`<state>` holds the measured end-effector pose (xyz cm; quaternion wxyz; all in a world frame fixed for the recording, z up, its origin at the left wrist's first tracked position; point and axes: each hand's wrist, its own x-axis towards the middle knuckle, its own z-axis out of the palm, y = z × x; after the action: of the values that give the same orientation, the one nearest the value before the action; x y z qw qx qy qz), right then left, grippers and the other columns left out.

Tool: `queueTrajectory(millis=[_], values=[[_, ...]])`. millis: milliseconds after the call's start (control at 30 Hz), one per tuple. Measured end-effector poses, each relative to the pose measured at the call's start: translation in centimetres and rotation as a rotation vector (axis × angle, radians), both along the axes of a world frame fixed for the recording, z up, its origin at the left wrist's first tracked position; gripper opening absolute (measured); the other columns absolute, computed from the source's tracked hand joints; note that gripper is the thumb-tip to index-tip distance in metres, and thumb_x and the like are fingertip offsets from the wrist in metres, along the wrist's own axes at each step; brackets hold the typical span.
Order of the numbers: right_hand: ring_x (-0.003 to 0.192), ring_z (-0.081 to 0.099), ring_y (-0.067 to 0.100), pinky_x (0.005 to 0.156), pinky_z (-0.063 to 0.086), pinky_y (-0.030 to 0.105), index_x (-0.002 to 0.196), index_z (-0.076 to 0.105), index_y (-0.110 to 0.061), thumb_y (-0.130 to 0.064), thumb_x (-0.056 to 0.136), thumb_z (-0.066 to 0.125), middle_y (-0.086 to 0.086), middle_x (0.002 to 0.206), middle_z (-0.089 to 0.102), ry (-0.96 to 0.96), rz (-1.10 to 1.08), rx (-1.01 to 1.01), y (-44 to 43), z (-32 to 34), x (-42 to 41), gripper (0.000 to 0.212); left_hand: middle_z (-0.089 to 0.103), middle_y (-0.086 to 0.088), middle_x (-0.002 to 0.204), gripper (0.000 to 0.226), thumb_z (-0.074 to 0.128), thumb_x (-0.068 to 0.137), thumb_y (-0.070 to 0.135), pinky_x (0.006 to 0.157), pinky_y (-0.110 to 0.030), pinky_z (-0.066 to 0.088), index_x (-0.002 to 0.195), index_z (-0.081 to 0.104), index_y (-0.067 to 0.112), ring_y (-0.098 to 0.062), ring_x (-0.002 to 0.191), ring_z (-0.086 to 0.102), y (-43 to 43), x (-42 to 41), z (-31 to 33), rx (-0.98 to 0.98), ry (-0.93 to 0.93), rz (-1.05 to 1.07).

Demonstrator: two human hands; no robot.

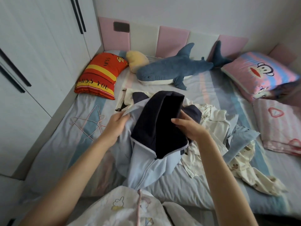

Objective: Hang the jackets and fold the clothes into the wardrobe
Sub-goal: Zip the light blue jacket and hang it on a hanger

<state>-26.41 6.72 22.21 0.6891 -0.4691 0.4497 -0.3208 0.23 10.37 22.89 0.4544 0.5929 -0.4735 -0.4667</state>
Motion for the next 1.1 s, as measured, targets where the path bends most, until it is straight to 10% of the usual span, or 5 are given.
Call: queueTrajectory(millis=[133, 300, 567, 734, 1101], values=[[0.106, 0.064, 0.014, 0.085, 0.052, 0.026, 0.134, 0.045, -0.018, -0.049, 0.046, 0.092, 0.0, 0.114, 0.068, 0.356, 0.125, -0.053, 0.5, -5.6, -1.2, 0.104, 0.068, -0.001, 0.073, 0.027, 0.044, 0.097, 0.006, 0.076, -0.03, 0.046, 0.081, 0.063, 0.016, -0.017, 0.077, 0.062, -1.2, 1.8, 3.2, -0.004, 0.191, 0.109], [0.124, 0.033, -0.017, 0.103, 0.02, 0.004, 0.146, 0.031, -0.006, -0.027, 0.106, 0.013, 0.008, 0.149, 0.037, 0.233, -0.074, -0.036, 1.1, -8.3, 1.5, 0.048, 0.069, 0.012, 0.062, 0.028, 0.045, 0.095, 0.002, 0.076, -0.027, 0.046, 0.079, 0.063, 0.017, -0.008, 0.073, 0.06, -1.4, 3.9, 4.4, -0.065, 0.171, 0.221], [0.09, 0.049, 0.014, 0.078, 0.041, 0.03, 0.11, 0.058, -0.009, 0.004, 0.082, 0.059, -0.003, 0.092, 0.055, 0.687, -0.034, -0.264, -0.2, -14.1, 6.8, 0.03, 0.065, -0.015, 0.104, 0.019, 0.049, 0.093, 0.008, 0.091, -0.036, 0.047, 0.106, 0.064, 0.007, -0.025, 0.099, 0.061, -0.3, 7.4, 6.0, -0.045, 0.187, 0.391], [0.064, 0.043, 0.013, 0.061, 0.035, 0.03, 0.068, 0.049, -0.009, -0.016, 0.081, 0.051, 0.0, 0.063, 0.045, 0.386, -0.346, -0.223, -1.8, -9.2, 10.3, 0.015, 0.056, 0.014, 0.078, 0.02, 0.071, 0.081, 0.007, 0.062, -0.005, 0.037, 0.092, 0.056, 0.015, 0.013, 0.064, 0.054, 1.6, 10.5, 8.1, -0.234, -0.431, 0.114], [0.065, 0.045, 0.022, 0.053, 0.025, 0.035, 0.083, 0.047, -0.015, -0.015, 0.096, 0.045, 0.001, 0.069, 0.051, 0.65, -0.705, -0.662, -6.3, 1.7, 3.1, 0.014, 0.063, -0.008, 0.084, 0.028, 0.057, 0.074, -0.011, 0.066, -0.034, 0.044, 0.088, 0.052, 0.012, -0.027, 0.074, 0.059, 0.6, 17.2, 3.9, -0.215, -0.936, 0.186]])
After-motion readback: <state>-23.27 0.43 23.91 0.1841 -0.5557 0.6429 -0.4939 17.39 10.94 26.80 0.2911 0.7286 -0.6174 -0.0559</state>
